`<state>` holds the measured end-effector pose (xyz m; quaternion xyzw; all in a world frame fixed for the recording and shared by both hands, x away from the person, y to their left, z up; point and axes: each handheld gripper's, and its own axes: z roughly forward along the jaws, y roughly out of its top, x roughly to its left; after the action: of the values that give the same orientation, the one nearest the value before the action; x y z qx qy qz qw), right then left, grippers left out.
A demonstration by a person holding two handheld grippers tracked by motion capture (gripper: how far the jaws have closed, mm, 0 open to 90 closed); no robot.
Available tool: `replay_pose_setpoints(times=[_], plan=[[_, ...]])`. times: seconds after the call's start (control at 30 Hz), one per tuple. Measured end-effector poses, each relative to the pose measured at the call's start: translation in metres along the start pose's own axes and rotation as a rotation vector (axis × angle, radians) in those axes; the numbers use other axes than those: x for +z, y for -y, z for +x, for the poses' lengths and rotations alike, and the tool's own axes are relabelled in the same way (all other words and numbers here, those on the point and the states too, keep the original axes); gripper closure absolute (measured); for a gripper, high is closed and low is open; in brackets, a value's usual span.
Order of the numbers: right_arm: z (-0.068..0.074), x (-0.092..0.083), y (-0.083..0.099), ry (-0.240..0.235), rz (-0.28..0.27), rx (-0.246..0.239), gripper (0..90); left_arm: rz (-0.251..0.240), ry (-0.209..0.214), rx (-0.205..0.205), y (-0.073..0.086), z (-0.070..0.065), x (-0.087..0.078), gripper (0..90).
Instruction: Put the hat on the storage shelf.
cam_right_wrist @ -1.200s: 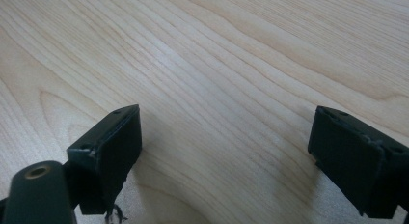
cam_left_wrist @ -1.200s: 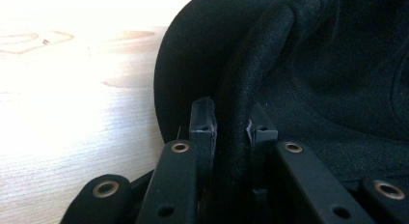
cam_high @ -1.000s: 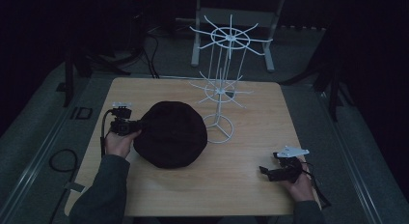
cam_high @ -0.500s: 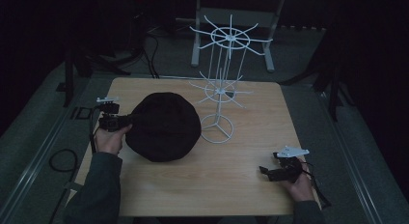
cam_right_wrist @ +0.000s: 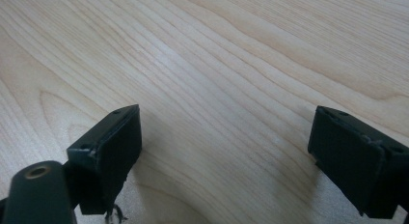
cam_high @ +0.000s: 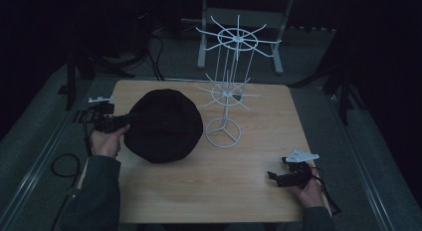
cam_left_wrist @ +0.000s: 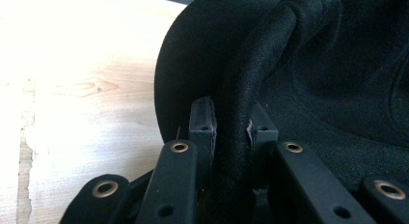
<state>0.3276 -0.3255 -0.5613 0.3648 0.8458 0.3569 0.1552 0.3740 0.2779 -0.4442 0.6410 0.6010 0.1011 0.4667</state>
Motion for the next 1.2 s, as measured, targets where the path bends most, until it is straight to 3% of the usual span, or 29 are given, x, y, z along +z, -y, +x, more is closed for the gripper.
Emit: replay_pose_setpoints(times=[0.67, 1.2], plan=[[0.0, 0.0, 0.0, 0.0, -0.001, -0.002, 11.6, -0.058, 0.029, -0.005, -0.022, -0.005, -0.022, 78.7], [0.0, 0.0, 0.0, 0.0, -0.002, -0.001, 11.6, -0.06, 0.058, 0.005, -0.036, -0.008, -0.032, 78.5]])
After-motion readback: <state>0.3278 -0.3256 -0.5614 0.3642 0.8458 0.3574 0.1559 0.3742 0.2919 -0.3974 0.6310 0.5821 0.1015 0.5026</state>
